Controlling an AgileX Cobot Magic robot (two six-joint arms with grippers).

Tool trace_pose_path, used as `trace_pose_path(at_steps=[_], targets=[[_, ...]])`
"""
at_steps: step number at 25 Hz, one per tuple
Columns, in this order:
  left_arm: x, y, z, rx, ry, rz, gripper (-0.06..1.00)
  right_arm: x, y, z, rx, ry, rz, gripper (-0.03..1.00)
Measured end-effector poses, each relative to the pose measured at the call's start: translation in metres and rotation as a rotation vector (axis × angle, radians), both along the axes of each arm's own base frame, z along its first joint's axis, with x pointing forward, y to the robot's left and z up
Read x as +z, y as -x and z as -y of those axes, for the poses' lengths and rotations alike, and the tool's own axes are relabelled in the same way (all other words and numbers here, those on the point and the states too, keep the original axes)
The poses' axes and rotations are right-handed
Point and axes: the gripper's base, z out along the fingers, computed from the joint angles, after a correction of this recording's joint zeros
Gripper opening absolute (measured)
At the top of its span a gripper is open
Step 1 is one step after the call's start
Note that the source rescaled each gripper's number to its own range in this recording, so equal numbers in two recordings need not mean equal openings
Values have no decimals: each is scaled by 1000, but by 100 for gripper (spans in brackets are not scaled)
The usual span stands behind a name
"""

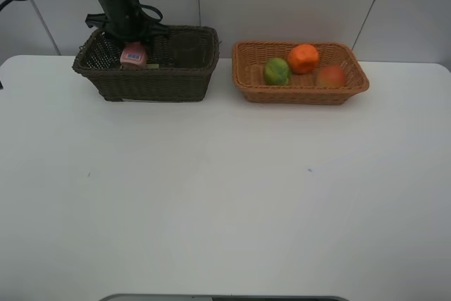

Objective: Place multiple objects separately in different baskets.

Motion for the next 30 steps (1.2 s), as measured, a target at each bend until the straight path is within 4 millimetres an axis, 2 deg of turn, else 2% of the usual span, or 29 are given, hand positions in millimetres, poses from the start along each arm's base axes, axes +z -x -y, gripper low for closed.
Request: trace_pose_path(at_steps=[1,3,6,12,15,19,22,26,30], targets=[[0,0,0,-2,0,-4,67,0,0,0,0,0,0,89],[1,1,0,-3,-1,-6,82,0,0,0,0,0,0,89],[6,1,0,-4,0,1,93,0,0,0,0,0,0,89],[33,6,-2,-1,6,30,95,0,0,0,0,0,0,89],[55,14,-7,12,3,25,95,0,0,0,0,0,0,89],[96,32,-18,33,10,51,95,0,0,0,0,-1,0,89],[124,57,-36,56,20,89,95,0,0,0,0,-1,0,89],[142,105,-68,98,37,126,99,0,0,0,0,-1,0,89],[161,173,-100,142,50,189,99,0,0,0,0,-1,0,89]])
